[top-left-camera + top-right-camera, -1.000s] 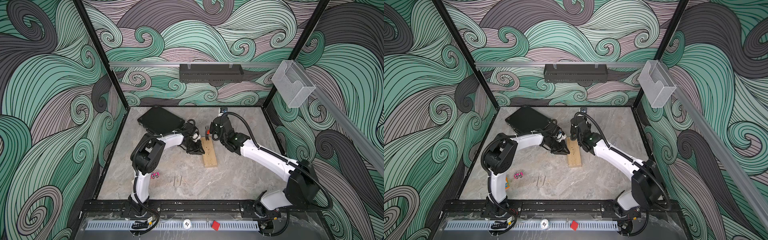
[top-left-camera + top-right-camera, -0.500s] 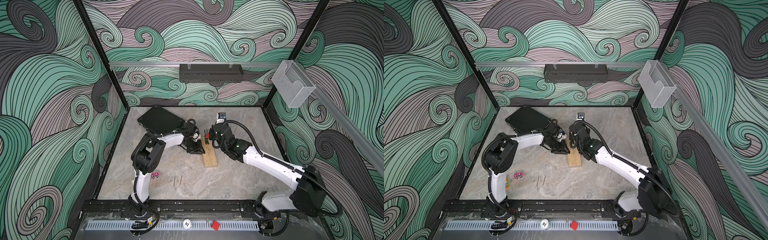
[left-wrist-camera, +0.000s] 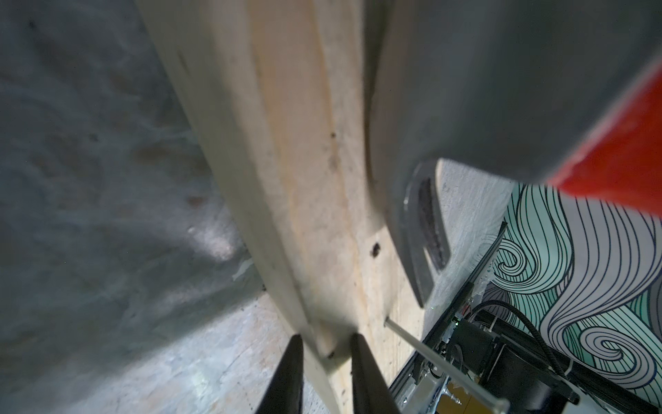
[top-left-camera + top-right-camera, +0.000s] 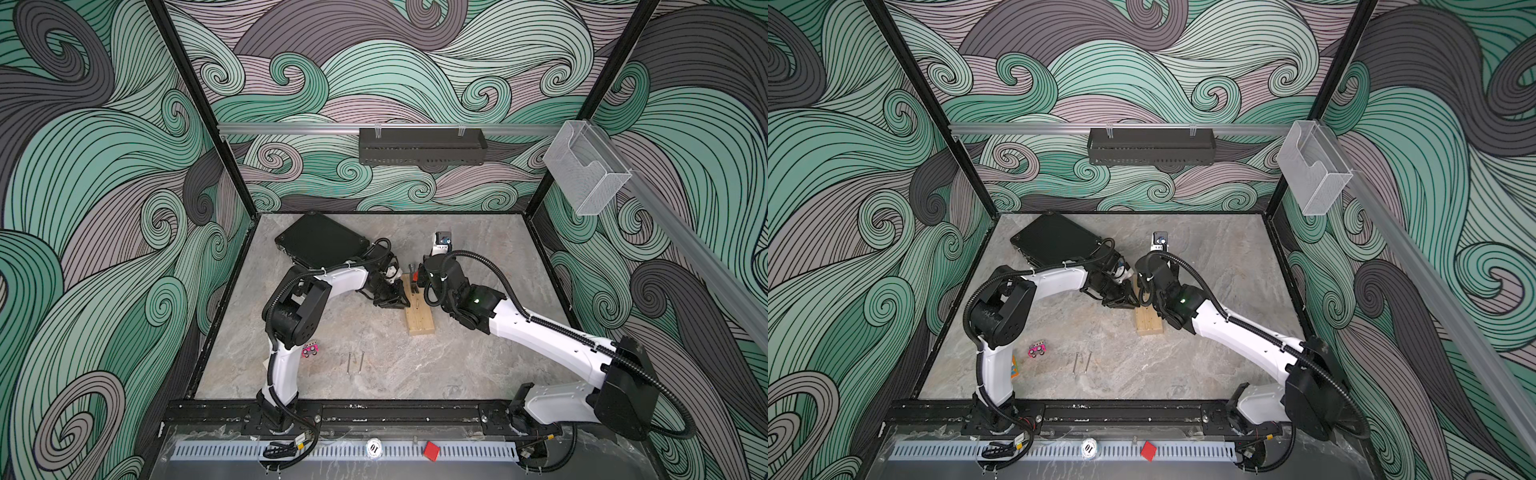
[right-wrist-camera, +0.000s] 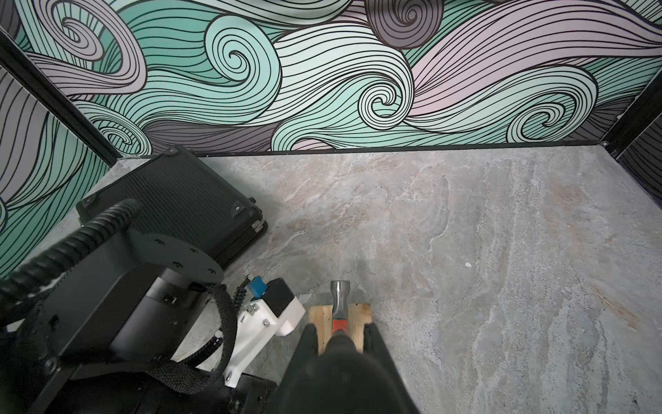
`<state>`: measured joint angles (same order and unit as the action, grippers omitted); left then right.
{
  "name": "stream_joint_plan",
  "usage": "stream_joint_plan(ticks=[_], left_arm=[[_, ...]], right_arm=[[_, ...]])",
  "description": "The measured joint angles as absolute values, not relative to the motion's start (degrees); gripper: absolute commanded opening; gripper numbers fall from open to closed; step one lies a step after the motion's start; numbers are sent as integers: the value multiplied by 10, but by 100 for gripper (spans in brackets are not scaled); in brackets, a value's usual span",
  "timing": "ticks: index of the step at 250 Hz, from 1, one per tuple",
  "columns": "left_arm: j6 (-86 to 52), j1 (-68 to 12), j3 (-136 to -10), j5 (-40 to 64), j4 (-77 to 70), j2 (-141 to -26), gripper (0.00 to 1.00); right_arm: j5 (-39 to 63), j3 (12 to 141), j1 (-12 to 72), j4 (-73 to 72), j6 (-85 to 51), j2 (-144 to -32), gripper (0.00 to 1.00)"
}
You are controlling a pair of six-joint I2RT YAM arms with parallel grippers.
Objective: Use a claw hammer to pull out a nail
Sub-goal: Remove the nail from the mounting plate.
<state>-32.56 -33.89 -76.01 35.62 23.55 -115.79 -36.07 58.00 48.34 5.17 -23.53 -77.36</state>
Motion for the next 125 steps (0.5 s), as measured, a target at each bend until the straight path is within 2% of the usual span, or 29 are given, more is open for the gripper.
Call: stream_joint_plan(ticks=[125], left_arm=[[-326, -339, -760, 357, 236, -1158, 22]], right_arm=[[-382, 582, 509, 113, -275, -748, 0]])
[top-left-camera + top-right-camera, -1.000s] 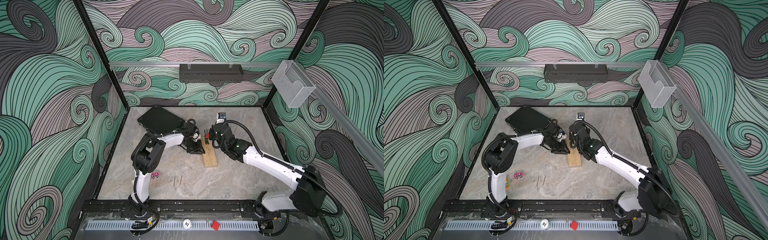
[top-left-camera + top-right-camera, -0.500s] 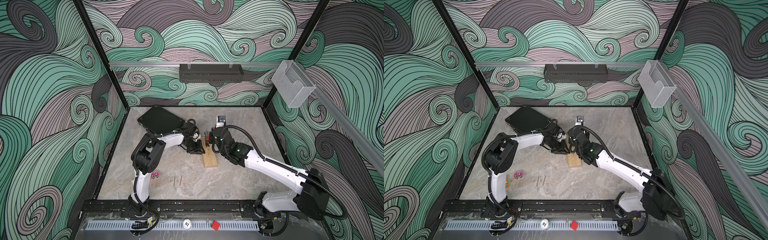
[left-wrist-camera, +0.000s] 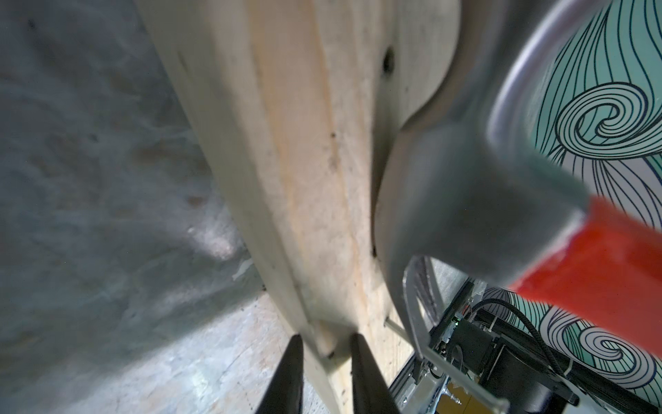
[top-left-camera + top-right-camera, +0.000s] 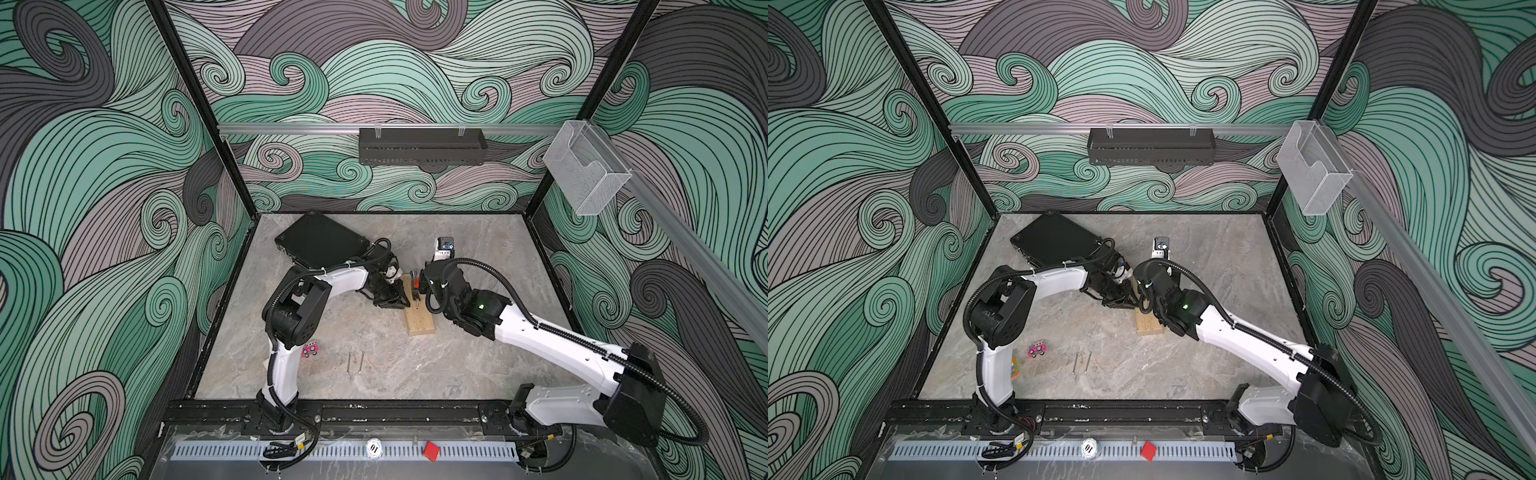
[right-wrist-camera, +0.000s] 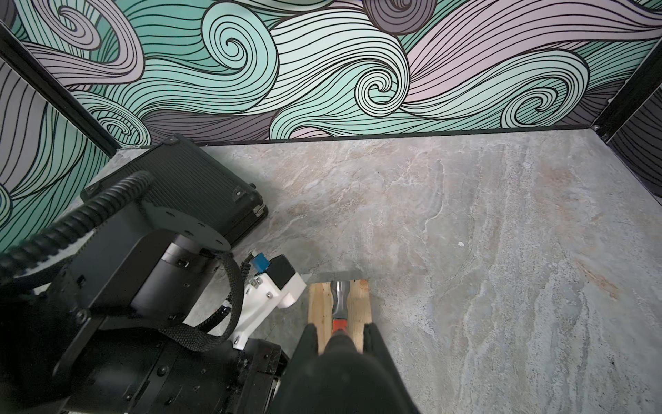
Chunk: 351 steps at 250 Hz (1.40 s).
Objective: Use a claw hammer to pull out a nail
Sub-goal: Remove the nail from the mounting plate.
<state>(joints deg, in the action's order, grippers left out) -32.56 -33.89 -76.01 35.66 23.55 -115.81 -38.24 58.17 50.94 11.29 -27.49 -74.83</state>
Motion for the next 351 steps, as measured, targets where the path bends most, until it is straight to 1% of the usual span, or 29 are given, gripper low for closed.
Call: stream_joint_plan(ticks=[96, 285, 351], left_arm=[[-326, -339, -760, 357, 236, -1158, 22], [-325, -339, -763, 362, 238, -1161, 22], [-325, -339, -764, 362, 240, -1162, 21]], right_arm=[[-396, 613, 516, 142, -292, -773, 0], [-396, 654, 522, 229, -335, -777, 0], [-389, 694, 522, 262, -331, -807, 0]])
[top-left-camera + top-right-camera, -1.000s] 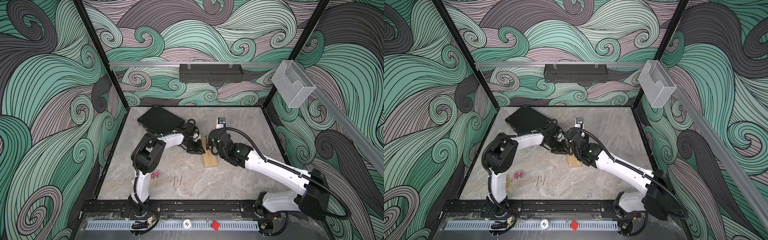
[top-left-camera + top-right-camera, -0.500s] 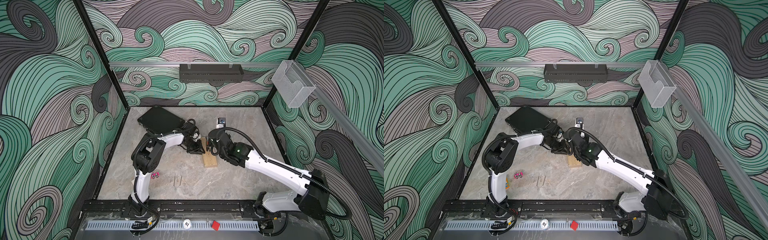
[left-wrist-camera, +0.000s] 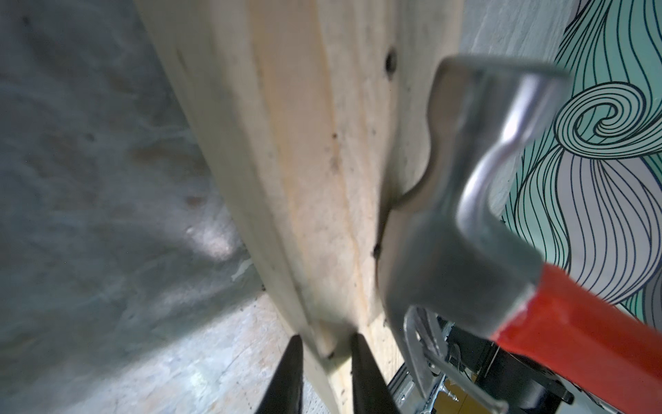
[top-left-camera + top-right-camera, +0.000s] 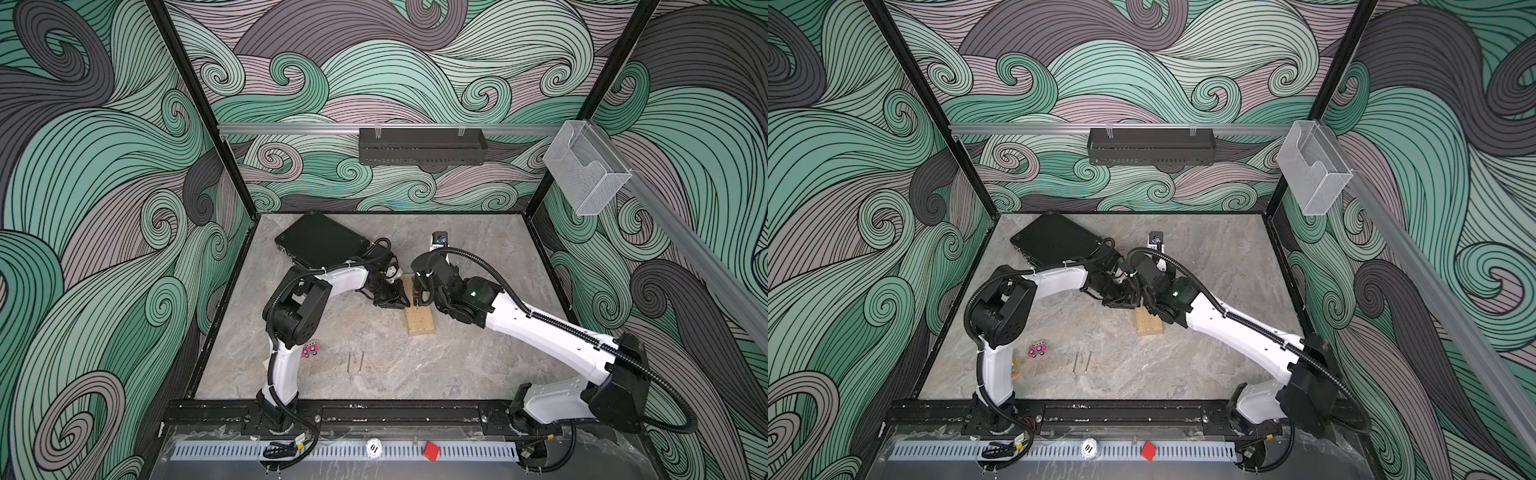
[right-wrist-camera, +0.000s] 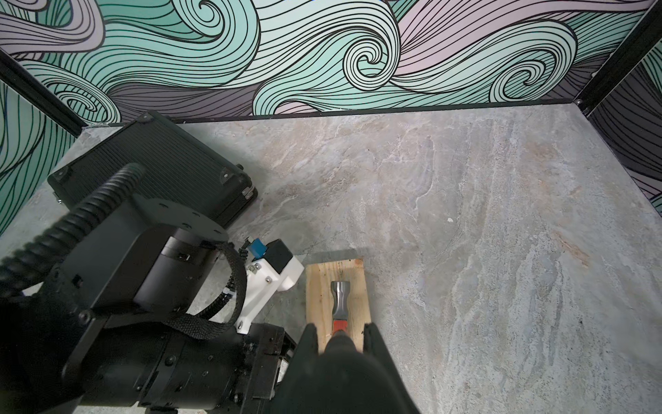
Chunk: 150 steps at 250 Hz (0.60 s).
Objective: Use a claw hammer to pull out a nail
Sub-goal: Remove the nail from the mounting plate.
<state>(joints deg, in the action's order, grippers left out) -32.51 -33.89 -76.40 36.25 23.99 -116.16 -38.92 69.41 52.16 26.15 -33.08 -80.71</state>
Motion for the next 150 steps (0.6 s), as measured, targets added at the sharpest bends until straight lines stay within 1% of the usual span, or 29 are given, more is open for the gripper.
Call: stream_joint_plan(ticks=[48, 150], left_arm=[[-325, -339, -764, 362, 240, -1162, 21], [-323, -339, -768, 361, 245, -1163, 21]], right_arm=[[-380, 712, 514, 273, -328, -820, 0], [-324, 792, 477, 336, -317, -868, 0]])
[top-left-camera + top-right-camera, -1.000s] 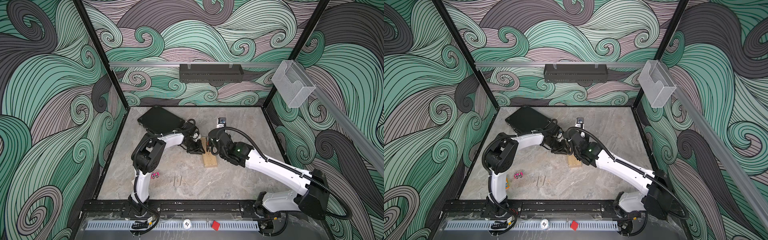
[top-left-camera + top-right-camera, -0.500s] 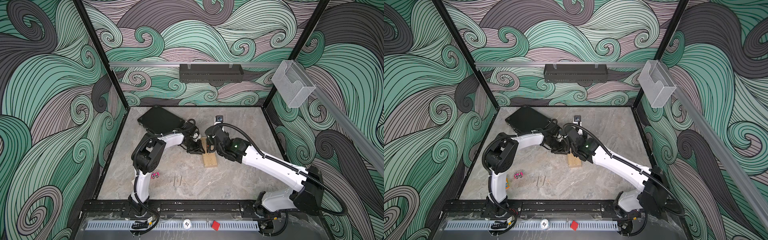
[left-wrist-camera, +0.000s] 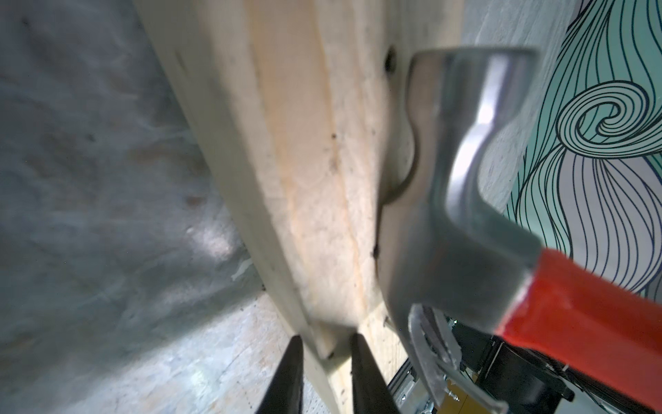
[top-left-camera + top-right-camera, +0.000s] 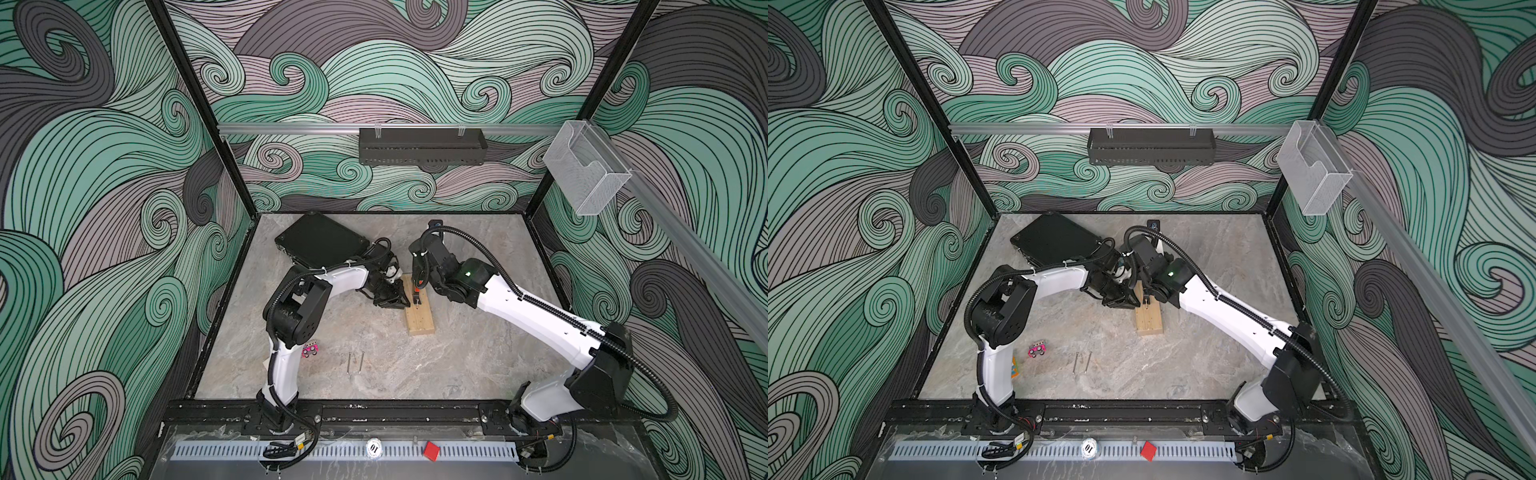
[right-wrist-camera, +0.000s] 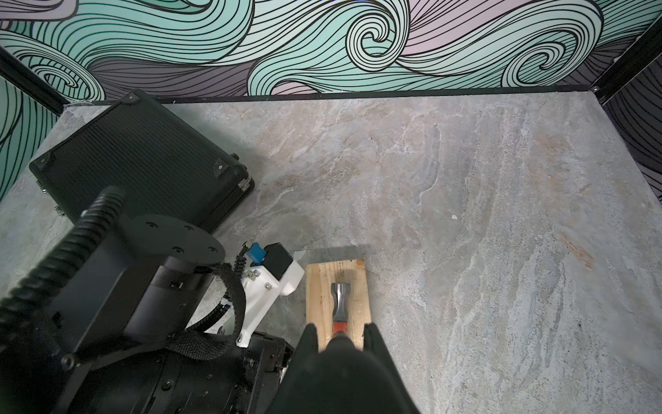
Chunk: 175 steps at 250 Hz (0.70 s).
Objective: Use a claw hammer to pull out a nail
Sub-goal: Remove the nail from the mounting plate.
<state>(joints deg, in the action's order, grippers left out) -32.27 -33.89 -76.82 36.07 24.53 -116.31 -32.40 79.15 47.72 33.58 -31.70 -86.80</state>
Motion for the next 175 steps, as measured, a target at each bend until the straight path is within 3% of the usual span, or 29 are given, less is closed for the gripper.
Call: stream_joint_plan(ticks=[175], left_arm=[[-314, -339, -779, 360, 261, -1168, 20]], right_arm=[[-267, 892, 448, 427, -302, -926, 0]])
